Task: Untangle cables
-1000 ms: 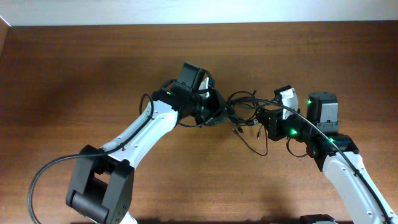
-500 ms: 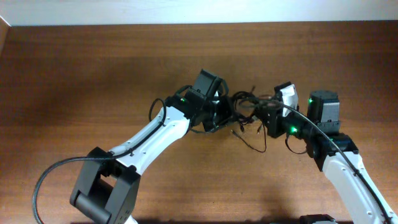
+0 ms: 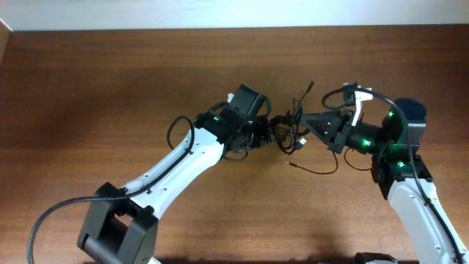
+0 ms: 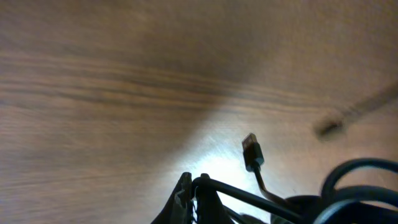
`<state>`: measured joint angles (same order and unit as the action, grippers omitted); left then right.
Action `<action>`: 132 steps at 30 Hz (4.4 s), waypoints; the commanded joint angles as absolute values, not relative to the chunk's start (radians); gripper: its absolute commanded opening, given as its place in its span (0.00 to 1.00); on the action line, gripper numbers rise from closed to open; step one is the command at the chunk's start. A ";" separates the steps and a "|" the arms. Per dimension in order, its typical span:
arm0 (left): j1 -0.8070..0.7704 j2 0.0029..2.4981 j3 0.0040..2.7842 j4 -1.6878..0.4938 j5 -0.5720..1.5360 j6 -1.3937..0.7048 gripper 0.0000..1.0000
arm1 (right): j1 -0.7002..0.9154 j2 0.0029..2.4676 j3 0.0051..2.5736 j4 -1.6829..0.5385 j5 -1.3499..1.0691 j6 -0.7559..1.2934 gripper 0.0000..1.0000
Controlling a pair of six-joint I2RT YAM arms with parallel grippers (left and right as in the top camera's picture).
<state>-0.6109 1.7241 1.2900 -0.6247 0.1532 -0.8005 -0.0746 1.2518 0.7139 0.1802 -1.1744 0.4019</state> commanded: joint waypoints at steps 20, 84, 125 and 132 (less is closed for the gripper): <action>-0.429 1.746 1.261 -0.799 0.167 -0.546 0.99 | -0.017 1.233 0.736 -0.244 -0.544 0.417 0.33; -0.540 1.913 1.319 -0.479 0.126 -0.625 0.00 | -0.010 1.237 0.736 -0.442 -0.536 0.371 0.46; -0.405 1.671 1.276 -0.718 0.343 -0.176 0.00 | -0.233 1.225 0.737 -0.109 -1.387 0.058 0.04; -0.319 1.657 1.279 -0.701 0.343 -0.226 0.00 | -0.243 1.235 0.737 -0.261 -0.738 0.378 0.04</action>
<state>-0.4381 1.6531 1.3064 -0.6872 0.5251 -0.1875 -0.2001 1.2476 0.7219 -0.2504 -1.0218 0.2680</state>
